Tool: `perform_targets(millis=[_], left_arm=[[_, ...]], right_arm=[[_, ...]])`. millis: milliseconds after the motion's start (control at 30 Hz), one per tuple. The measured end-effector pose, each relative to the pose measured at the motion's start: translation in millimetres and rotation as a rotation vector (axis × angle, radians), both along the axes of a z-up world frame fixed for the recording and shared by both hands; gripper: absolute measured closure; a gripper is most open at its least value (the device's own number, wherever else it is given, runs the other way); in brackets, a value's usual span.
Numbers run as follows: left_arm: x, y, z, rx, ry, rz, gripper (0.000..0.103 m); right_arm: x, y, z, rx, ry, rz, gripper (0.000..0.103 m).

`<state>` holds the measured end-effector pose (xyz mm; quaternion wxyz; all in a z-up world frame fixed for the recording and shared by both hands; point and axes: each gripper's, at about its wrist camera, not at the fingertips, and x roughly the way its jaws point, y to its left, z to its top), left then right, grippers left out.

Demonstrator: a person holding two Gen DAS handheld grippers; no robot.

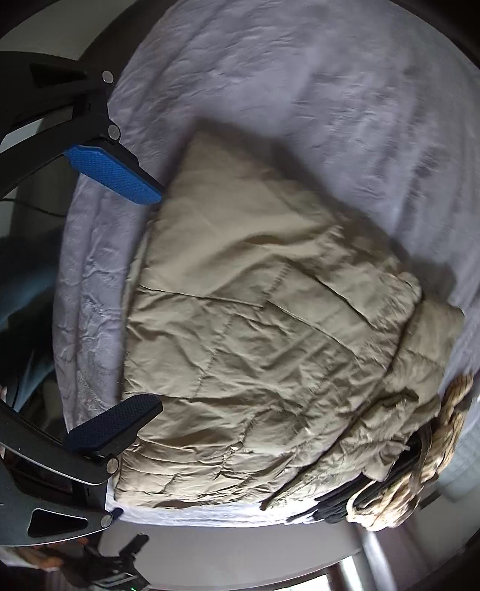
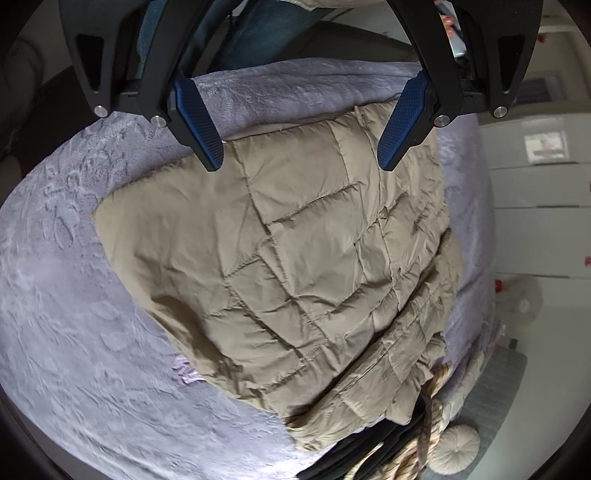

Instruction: Fold large clothes

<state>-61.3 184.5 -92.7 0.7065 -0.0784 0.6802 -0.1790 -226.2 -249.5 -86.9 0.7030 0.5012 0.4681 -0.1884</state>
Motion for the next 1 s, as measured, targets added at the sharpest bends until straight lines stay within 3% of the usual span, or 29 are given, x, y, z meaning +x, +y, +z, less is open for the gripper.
perform_targets(millis=[167, 267, 500, 767, 800, 867, 933, 1000], left_arm=[[-6.0, 10.4, -17.8, -0.066, 0.058, 0.068, 0.0], [-2.1, 8.9, -38.7, -0.123, 0.137, 0.085, 0.0], [7.1, -13.3, -53.5, -0.188, 0.162, 0.063, 0.0], [24.2, -32.8, -63.0, -0.217, 0.179, 0.041, 0.0], [25.2, -34.5, -61.9, -0.213, 0.172, 0.028, 0.005], [27.0, -38.4, -58.8, -0.197, 0.152, 0.002, 0.025], [29.2, -37.9, -57.1, -0.187, 0.145, -0.03, 0.069], [32.3, -32.3, -53.4, -0.215, 0.134, -0.051, 0.087]], right_arm=[[-26.9, -21.7, -30.6, 0.189, -0.057, -0.144, 0.015], [-40.9, -27.9, -46.7, 0.27, -0.084, -0.22, 0.015], [-53.3, -31.2, -73.9, 0.341, -0.09, -0.329, 0.015], [-28.4, -28.7, -90.9, 0.389, -0.15, -0.34, 0.015], [-25.0, -27.7, -92.0, 0.387, -0.147, -0.337, 0.015], [-21.5, -25.7, -92.2, 0.386, -0.146, -0.341, 0.015], [-19.0, -22.2, -91.2, 0.388, -0.159, -0.351, 0.018], [-18.3, -19.9, -89.9, 0.384, -0.164, -0.355, 0.033]])
